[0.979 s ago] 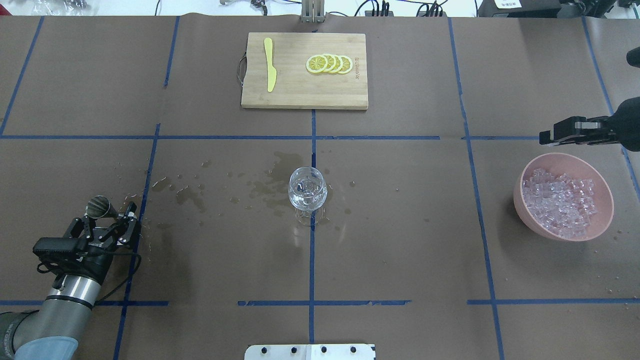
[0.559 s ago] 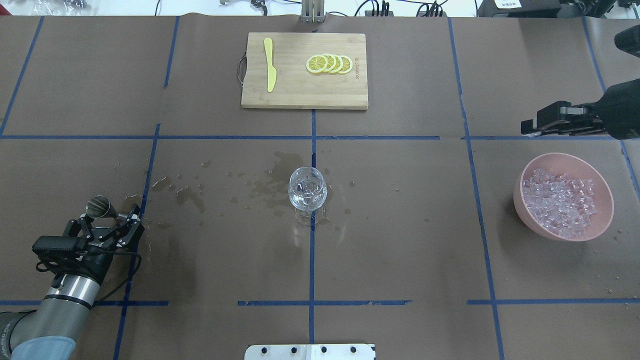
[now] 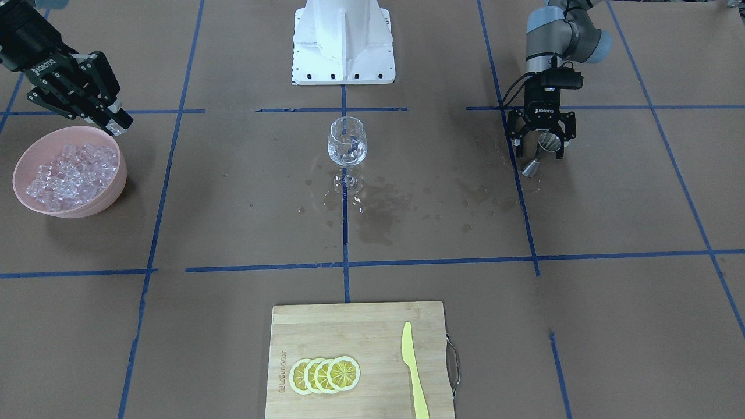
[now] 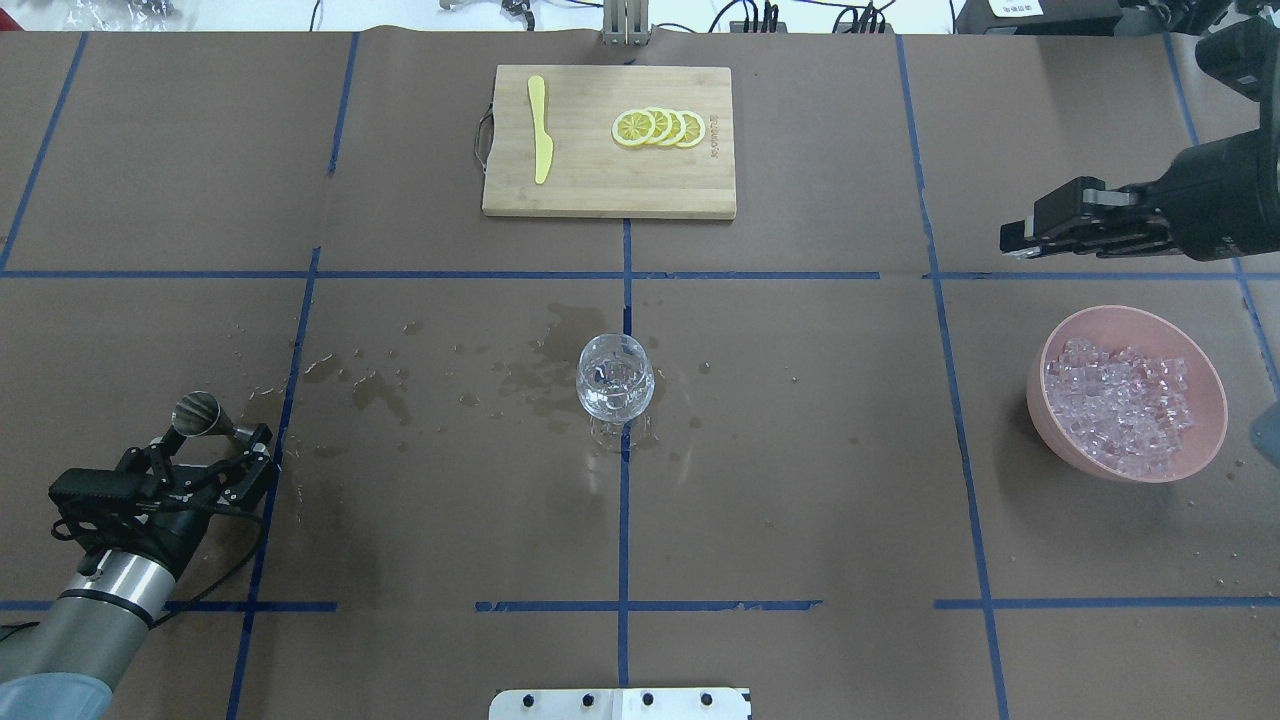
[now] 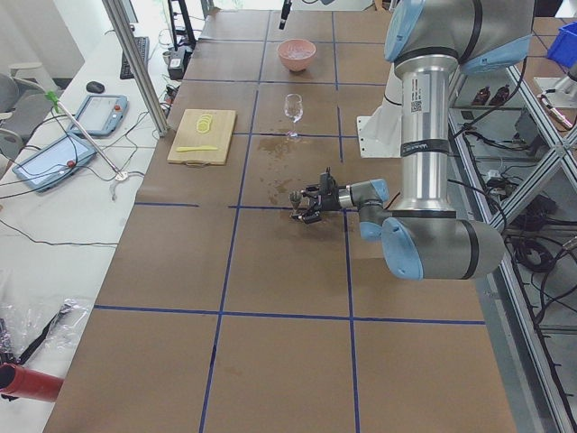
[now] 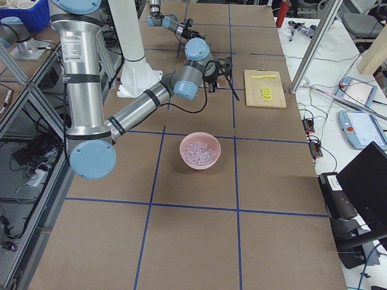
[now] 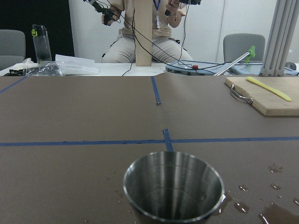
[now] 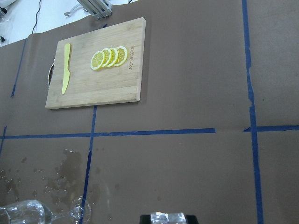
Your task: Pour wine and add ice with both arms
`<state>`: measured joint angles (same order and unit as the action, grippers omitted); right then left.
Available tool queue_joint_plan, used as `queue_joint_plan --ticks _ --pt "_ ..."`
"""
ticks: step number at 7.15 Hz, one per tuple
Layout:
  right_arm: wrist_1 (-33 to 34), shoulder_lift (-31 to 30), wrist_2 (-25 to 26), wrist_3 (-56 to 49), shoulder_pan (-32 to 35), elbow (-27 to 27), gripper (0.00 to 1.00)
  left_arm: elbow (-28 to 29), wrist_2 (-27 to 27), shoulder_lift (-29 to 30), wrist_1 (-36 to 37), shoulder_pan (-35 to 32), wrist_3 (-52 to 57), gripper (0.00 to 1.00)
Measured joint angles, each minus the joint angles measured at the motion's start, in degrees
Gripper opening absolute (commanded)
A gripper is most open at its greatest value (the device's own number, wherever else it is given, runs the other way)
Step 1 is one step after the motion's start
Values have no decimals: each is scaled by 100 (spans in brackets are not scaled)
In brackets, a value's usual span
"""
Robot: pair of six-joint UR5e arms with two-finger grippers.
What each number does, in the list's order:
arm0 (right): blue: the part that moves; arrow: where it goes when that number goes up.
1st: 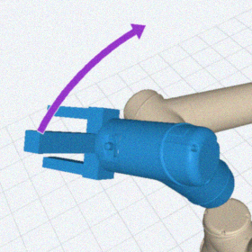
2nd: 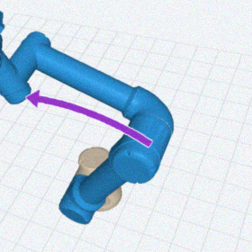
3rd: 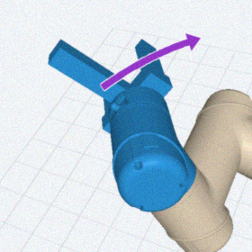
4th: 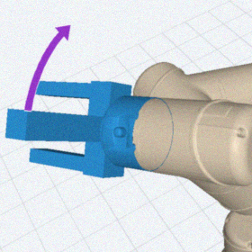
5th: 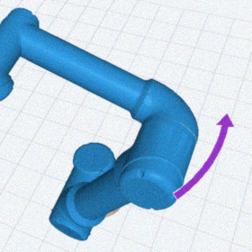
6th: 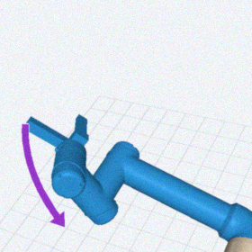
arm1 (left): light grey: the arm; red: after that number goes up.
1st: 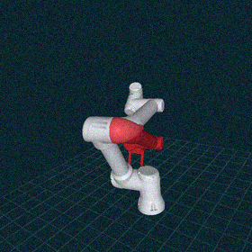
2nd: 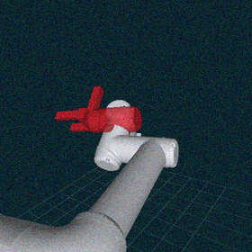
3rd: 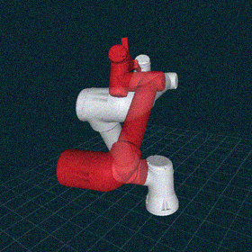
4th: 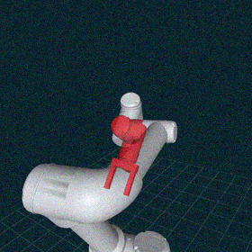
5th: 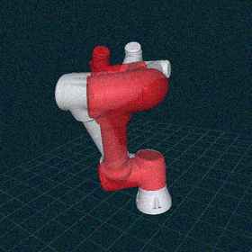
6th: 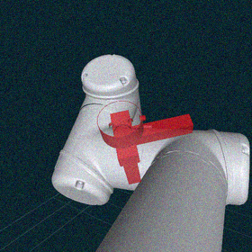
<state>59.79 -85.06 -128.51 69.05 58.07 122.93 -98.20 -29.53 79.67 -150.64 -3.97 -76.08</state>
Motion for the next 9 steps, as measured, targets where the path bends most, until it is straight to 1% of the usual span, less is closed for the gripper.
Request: queue_joint_plan --ticks 3,5,6,8,9 --pt "31 500 63 394 -387 -31 0 -263 -375 -219 28 127 14 100" --pt "55 732 85 422 -567 -67 0 -679 -743 -547 117 187 14 100" --pt "58 776 102 424 -617 -75 0 -1035 -1041 -757 362 205 14 100" --pt "59 950 255 466 -783 -122 0 -1879 -1731 -1125 1226 238 -13 100" --pt "62 1070 389 558 -925 -151 0 -2074 -2042 -1259 1452 254 -33 100"
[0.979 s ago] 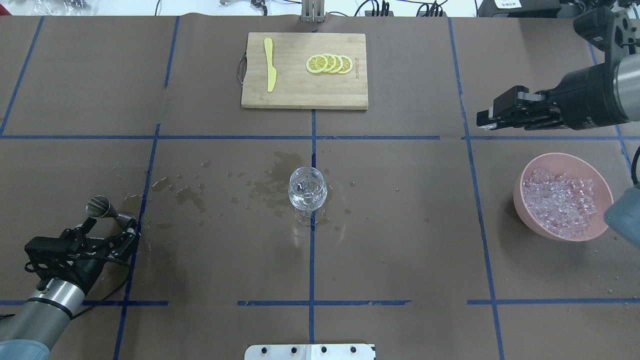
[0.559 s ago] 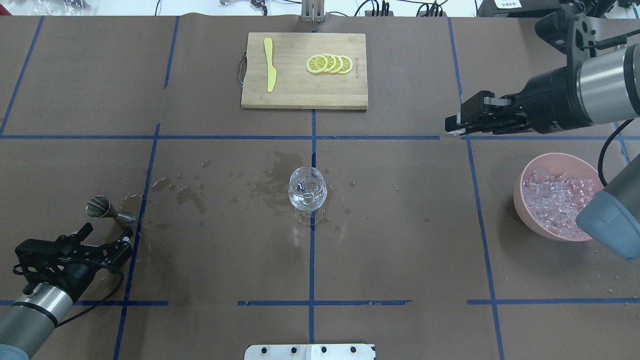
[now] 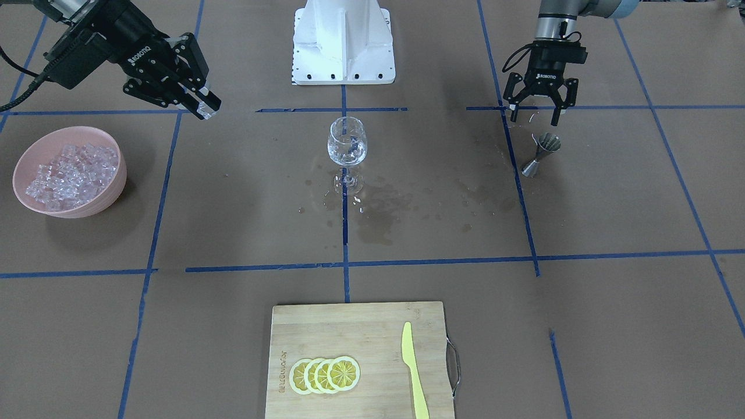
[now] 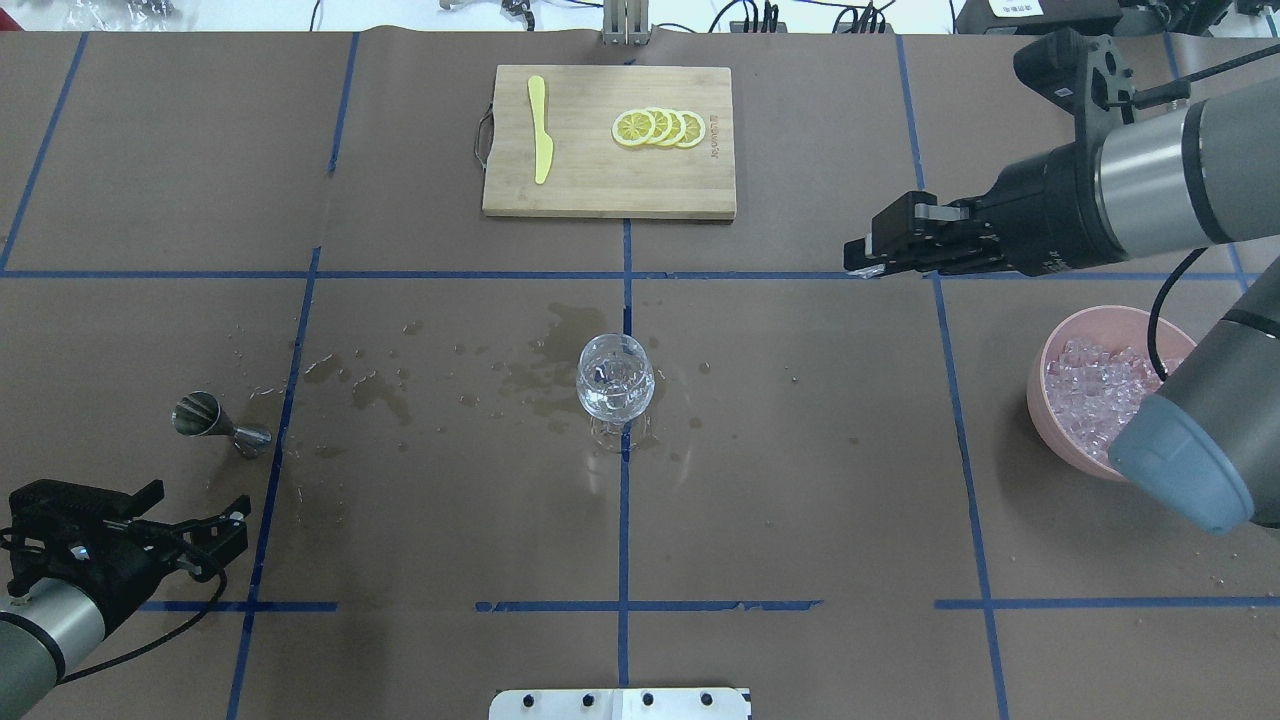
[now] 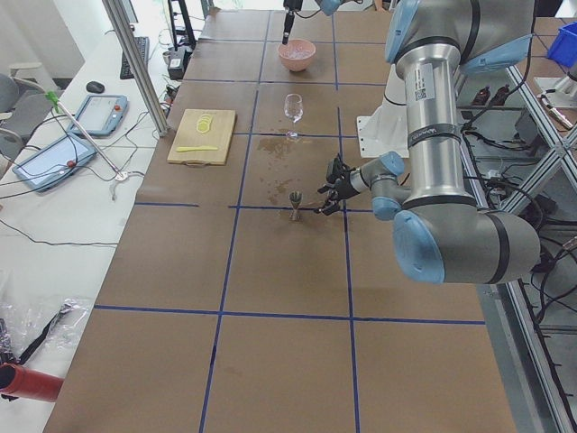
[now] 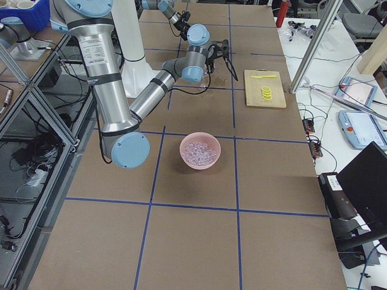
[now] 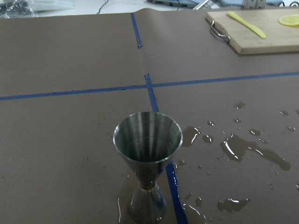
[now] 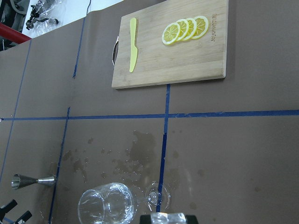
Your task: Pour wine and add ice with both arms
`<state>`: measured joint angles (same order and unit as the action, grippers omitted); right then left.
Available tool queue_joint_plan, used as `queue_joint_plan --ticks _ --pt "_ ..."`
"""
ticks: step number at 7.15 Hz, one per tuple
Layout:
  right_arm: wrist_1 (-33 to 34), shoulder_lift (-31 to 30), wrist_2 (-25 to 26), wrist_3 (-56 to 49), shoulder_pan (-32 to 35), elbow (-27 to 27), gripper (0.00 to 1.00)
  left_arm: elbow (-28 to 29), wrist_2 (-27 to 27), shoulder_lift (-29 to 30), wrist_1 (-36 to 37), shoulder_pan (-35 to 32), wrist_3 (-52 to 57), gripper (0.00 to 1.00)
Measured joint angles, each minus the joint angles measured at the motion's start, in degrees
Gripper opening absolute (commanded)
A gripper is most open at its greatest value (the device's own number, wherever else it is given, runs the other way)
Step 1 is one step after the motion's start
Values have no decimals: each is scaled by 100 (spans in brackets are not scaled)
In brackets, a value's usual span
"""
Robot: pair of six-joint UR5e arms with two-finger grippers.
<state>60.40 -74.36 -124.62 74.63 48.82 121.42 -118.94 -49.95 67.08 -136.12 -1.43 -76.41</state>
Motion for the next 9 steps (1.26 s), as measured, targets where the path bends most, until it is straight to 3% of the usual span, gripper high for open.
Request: queue_joint_plan --ticks 4,9 --pt "312 708 568 119 -623 -262 0 -1049 -1376 -589 396 4 -12 100" --pt "1096 1508 1377 213 -1488 -536 0 -1814 -2373 -689 1535 -73 14 100"
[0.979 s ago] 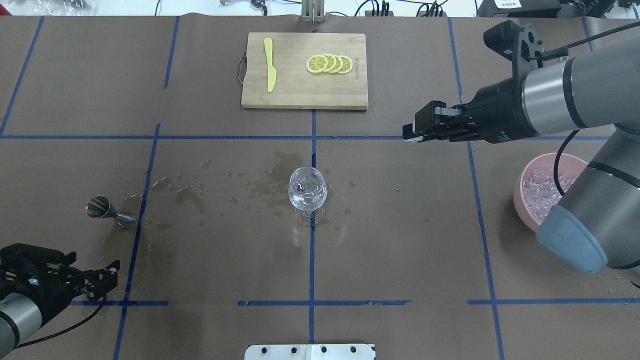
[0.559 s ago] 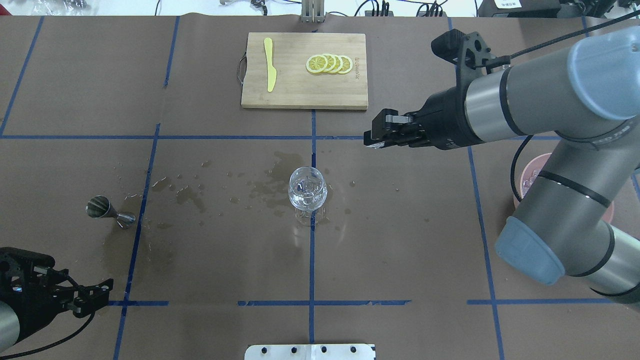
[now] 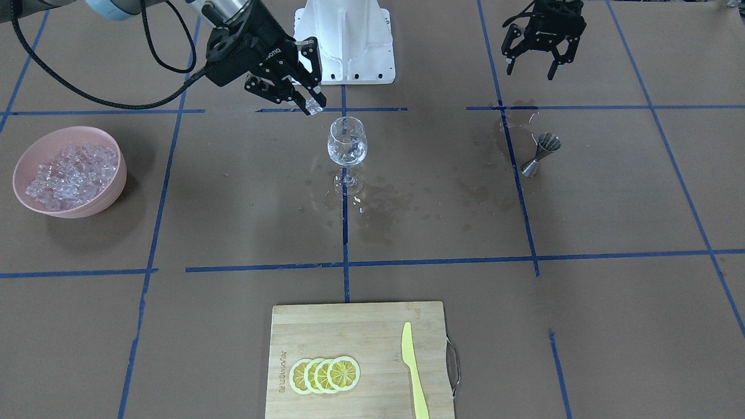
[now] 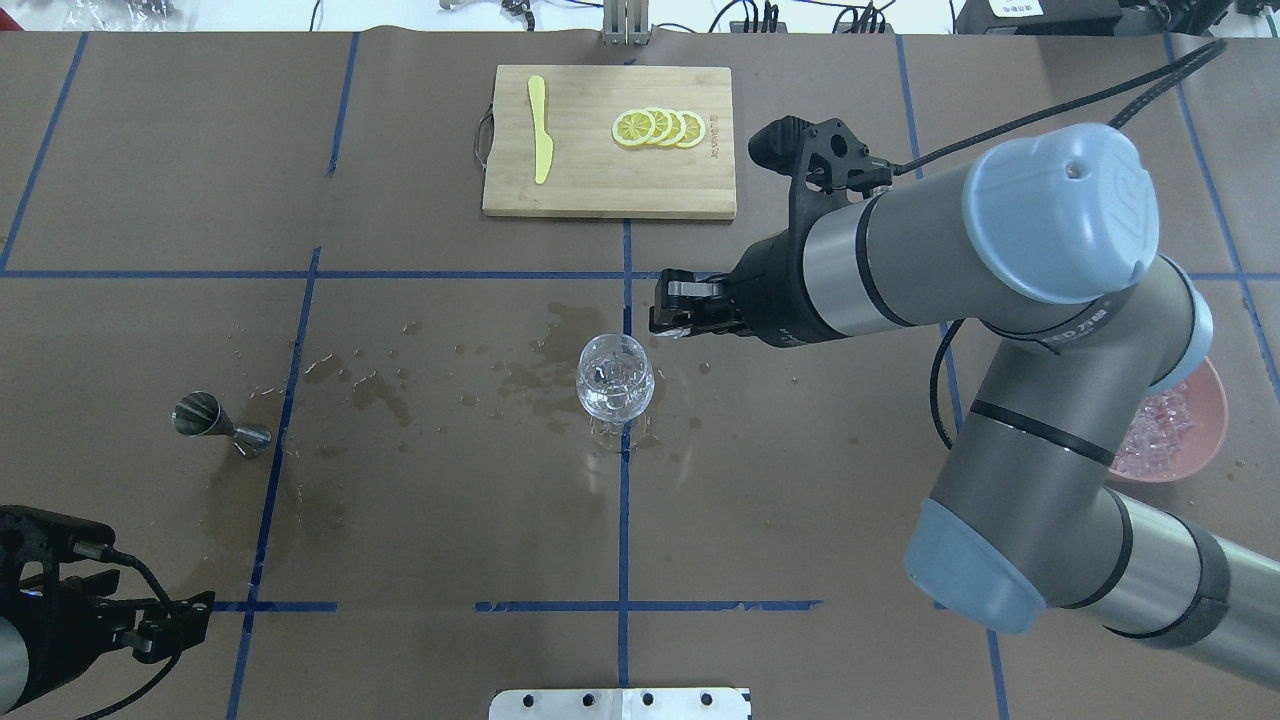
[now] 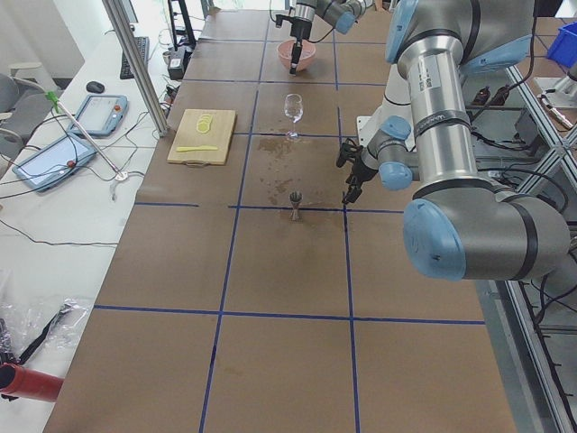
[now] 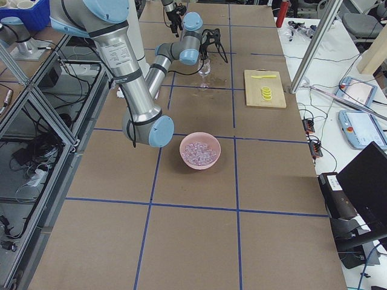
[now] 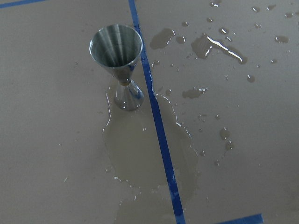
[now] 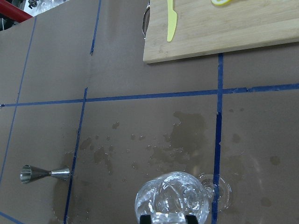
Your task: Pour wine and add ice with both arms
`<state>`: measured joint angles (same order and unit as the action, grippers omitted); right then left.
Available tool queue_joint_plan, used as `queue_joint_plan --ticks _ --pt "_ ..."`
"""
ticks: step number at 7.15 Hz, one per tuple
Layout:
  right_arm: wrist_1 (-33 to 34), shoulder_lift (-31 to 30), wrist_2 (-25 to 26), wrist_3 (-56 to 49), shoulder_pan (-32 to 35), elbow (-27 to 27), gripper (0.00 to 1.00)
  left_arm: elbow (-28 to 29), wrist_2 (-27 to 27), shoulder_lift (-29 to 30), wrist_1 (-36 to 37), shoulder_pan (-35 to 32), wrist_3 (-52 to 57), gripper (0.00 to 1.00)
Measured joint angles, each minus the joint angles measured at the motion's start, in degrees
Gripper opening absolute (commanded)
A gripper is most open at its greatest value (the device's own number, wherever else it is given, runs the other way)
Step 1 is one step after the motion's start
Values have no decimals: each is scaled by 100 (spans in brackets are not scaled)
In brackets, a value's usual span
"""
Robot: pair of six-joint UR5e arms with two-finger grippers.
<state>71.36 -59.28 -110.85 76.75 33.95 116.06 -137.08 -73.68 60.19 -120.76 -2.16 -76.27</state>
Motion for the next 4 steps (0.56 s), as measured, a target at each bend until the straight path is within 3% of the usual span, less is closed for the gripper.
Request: queue_joint_plan --ticks 4 --pt "55 300 266 4 -259 -403 0 -395 -857 42 193 -749 590 100"
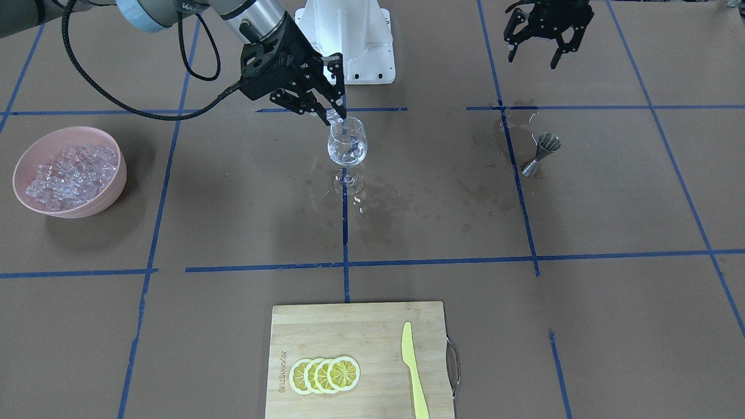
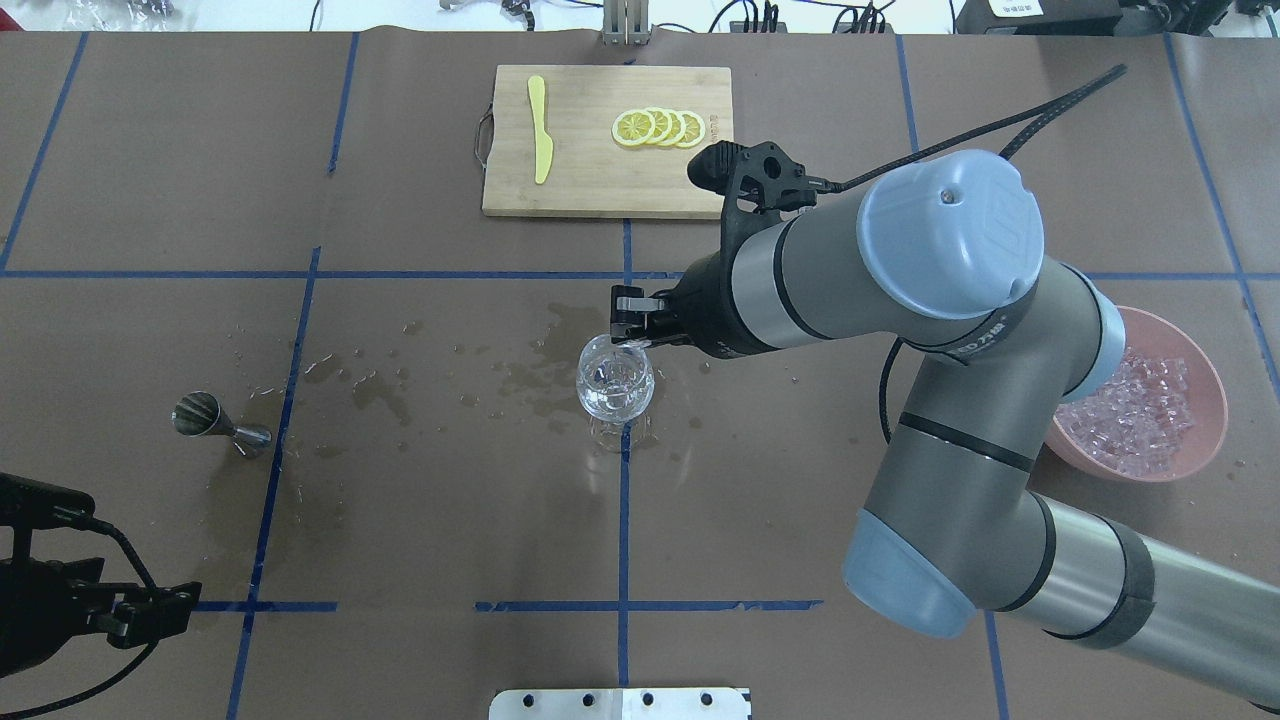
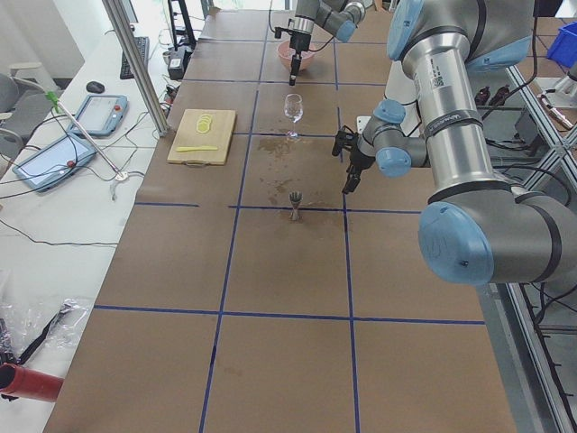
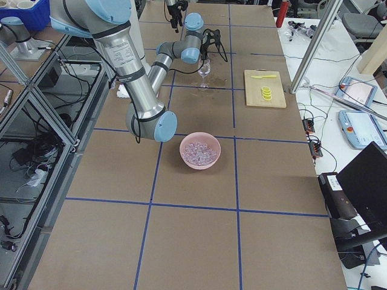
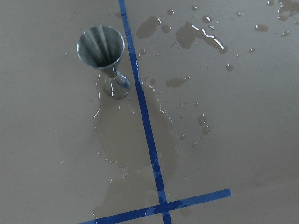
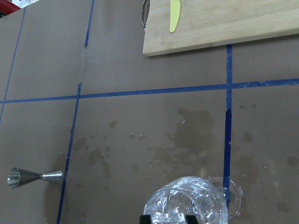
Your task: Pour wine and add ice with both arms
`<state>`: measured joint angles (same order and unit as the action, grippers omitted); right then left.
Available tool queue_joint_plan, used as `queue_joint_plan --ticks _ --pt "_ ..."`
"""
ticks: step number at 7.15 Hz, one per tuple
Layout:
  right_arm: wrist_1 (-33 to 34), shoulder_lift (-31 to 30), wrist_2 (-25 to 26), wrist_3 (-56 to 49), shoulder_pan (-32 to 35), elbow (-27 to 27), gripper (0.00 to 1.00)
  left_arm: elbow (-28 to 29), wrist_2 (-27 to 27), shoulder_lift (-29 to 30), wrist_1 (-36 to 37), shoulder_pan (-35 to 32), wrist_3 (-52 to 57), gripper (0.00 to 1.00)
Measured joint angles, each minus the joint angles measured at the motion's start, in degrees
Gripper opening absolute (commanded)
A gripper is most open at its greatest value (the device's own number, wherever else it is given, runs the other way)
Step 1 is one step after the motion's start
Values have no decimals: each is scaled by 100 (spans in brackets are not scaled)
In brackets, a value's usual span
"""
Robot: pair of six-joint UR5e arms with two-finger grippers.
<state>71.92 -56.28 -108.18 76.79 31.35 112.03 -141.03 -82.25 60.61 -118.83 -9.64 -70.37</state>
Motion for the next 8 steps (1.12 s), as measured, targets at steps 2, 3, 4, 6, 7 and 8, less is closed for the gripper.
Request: queue_joint_plan --ticks 2,3,4,6,7,8 --pt "4 71 222 1 -139 -84 0 -68 -228 3 8 -369 347 100" --pt "10 109 265 -3 -165 -117 24 -80 -308 2 9 -528 487 100" --pt "13 126 281 -5 -183 -130 44 -91 -373 -2 9 -660 590 100" --pt "17 132 291 -6 -206 -136 63 -138 -698 -5 9 -1124 1010 100" --pt "36 130 295 -6 -223 -136 73 -155 -817 -5 11 -1338 1191 100" --pt "72 128 297 -6 -230 -128 84 -164 -871 -4 15 -1473 1287 100"
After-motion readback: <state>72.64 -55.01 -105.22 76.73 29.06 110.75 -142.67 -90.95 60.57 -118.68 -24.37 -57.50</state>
